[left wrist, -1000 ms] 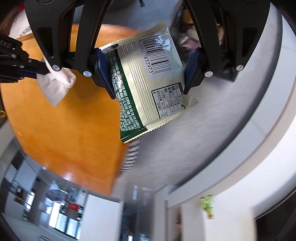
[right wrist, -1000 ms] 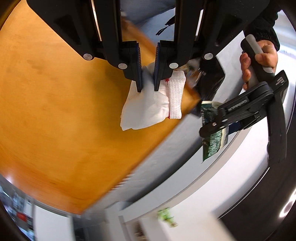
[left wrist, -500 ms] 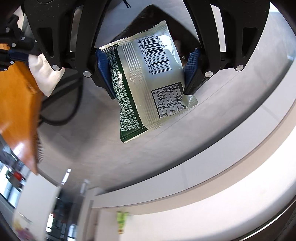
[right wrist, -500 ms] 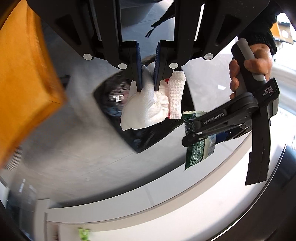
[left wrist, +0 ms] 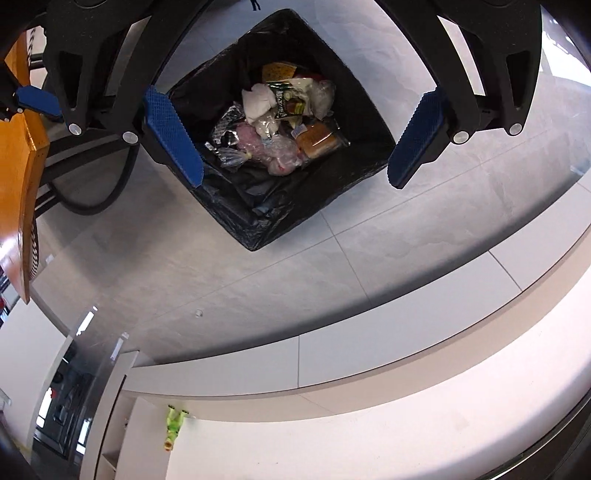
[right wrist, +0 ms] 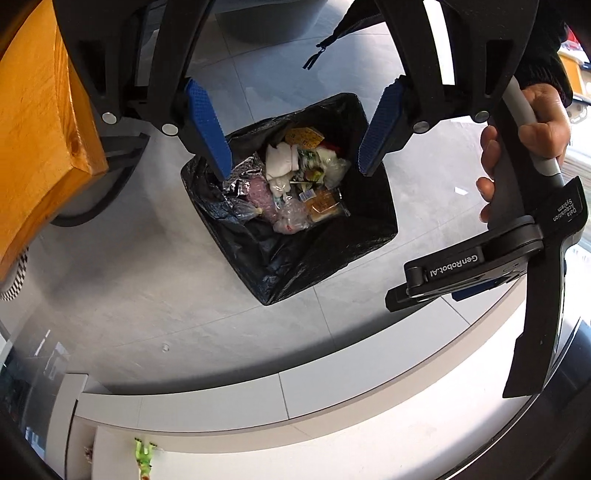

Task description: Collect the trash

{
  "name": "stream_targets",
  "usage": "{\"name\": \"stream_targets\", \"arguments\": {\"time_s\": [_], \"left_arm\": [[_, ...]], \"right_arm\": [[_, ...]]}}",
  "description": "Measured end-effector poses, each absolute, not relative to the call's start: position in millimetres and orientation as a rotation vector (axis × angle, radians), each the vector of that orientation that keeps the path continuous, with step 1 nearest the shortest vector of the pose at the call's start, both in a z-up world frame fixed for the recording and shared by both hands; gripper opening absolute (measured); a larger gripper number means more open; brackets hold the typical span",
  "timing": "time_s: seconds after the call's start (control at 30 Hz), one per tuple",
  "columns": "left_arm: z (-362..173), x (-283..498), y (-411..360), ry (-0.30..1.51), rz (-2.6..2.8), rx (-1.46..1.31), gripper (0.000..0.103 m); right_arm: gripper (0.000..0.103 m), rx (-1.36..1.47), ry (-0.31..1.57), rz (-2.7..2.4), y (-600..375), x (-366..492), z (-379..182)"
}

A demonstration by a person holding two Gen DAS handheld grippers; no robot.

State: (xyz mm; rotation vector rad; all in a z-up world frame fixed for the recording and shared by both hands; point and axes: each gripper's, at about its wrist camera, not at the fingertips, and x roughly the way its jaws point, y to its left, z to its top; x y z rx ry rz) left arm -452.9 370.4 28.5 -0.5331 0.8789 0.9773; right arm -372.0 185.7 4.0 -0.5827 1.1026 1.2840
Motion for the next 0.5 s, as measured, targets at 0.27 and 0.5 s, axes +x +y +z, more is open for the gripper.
{"name": "stream_targets", "arguments": {"time_s": [0.27,0.5], "left_arm": [[41.5,-427.2,356.4,0.88,0.909,-0.473,0.097],[49.8,-377.5,325.5,0.873,0.789,-0.45,0.097]], "right_arm": [[0.072,-0.499,1.087,1.242,160.2,-341.8,13.7],[0.081,-0.421,1.04,1.144,113.7,-299.9,29.0]]}}
